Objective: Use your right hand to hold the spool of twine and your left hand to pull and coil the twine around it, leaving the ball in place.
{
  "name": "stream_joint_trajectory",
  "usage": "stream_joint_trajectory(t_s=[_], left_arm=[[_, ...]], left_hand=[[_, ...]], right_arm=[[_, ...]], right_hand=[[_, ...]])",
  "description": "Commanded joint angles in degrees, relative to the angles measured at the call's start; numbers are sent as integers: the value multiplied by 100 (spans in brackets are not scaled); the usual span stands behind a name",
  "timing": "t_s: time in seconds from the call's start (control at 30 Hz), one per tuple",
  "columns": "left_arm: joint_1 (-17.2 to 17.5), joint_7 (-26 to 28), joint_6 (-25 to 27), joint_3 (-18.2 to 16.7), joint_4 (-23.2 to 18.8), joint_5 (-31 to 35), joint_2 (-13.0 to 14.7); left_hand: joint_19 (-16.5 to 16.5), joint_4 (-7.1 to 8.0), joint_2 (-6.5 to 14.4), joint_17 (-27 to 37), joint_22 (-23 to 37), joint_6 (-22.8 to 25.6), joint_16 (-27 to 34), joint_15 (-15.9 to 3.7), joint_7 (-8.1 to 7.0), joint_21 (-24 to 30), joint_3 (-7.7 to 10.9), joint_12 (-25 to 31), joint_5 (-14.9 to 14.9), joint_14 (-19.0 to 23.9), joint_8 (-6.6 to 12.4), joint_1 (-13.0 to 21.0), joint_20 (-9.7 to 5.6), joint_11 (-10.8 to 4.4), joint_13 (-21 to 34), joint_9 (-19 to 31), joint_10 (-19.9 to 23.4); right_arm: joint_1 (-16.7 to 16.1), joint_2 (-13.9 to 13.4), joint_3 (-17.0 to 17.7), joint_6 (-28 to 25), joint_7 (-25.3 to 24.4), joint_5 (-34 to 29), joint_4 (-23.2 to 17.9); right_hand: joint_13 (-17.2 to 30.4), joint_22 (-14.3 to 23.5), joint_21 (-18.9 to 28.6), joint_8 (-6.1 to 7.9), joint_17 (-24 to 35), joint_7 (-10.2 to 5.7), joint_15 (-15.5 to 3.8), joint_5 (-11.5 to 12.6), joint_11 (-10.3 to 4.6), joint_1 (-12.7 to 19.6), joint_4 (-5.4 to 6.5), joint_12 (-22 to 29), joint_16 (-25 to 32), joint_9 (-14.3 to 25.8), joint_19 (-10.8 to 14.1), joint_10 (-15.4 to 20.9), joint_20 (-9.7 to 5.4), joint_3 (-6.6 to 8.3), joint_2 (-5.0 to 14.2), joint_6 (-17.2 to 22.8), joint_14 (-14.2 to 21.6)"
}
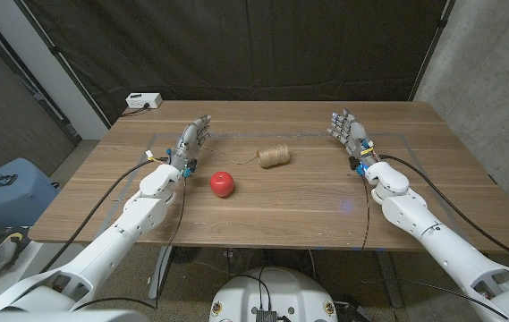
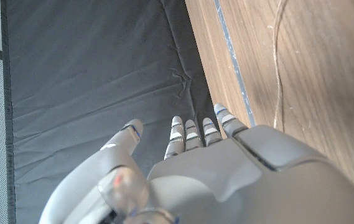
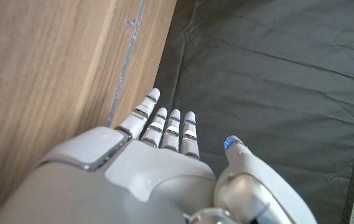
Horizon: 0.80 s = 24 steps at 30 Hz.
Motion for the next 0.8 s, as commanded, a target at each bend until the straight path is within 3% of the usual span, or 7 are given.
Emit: stream_joint_trajectory(t_s=[0.03,0.43,0.8], left_arm=[[137,-244,169,-446,-68,279,-238],[89,-492,326,-703,-58,603,-437],[109,-611,406,-817,-67,753,-595]], left_hand=[[38,-4,-2,10,24,57,41,33,-6,30,38,39,24,-6,39,55,6,4,8,25,56],[37,-49,-9,7,24,67,34,24,-9,23,34,34,29,-9,28,79,12,-2,8,26,70],[33,-98,-21,4,24,81,29,22,-2,16,28,27,35,-9,22,103,15,3,8,26,73]], right_arm=[[-121,147,226,-209,-25,-264,-244],[-70,331,314,-215,146,-446,-109],[-163,163,310,-396,20,-761,-506]], right_hand=[[17,30,32,27,17,15,-243,23,-4,48,-10,25,39,21,53,47,-297,46,136,48,58],[18,31,28,22,12,13,-228,16,-5,49,-10,19,40,21,59,47,-286,59,131,51,64],[18,32,20,17,0,13,-216,8,-20,66,-25,15,34,22,55,53,-266,82,121,52,61]])
